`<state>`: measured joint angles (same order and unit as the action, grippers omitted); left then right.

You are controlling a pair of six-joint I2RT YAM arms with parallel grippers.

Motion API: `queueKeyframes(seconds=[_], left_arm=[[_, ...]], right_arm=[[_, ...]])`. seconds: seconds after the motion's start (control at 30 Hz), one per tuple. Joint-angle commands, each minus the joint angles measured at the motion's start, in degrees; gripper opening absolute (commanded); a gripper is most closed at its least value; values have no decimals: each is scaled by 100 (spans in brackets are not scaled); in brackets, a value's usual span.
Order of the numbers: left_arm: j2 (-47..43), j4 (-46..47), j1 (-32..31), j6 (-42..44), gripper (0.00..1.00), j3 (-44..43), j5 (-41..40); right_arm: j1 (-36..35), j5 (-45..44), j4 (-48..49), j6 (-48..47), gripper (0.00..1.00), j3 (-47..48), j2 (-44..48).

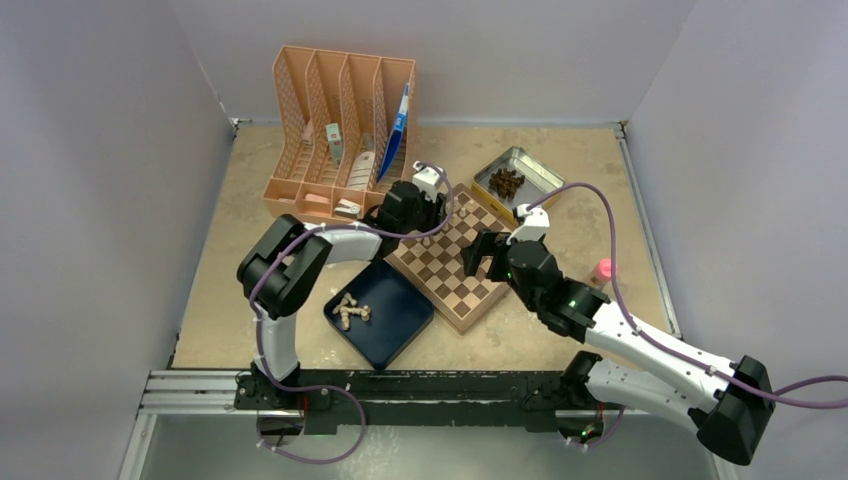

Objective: Set up the chess pieces on the board
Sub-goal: Place the chess piece on the chessboard.

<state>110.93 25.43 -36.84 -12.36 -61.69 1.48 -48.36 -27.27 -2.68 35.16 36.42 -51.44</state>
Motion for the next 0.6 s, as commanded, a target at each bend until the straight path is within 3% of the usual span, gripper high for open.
queueKeyframes(seconds=[0.0, 0.33, 0.57], left_arm=[[-350, -38, -22, -29, 48, -229, -76], [-973, -706, -18, -303, 66, -292, -308], [-1365, -2152, 9, -656, 73, -660, -580]], right_arm=[[7, 51, 228, -44, 99, 94, -59], [2, 219, 241, -62, 99, 82, 21], [-2, 273, 481, -96, 99, 89, -4]])
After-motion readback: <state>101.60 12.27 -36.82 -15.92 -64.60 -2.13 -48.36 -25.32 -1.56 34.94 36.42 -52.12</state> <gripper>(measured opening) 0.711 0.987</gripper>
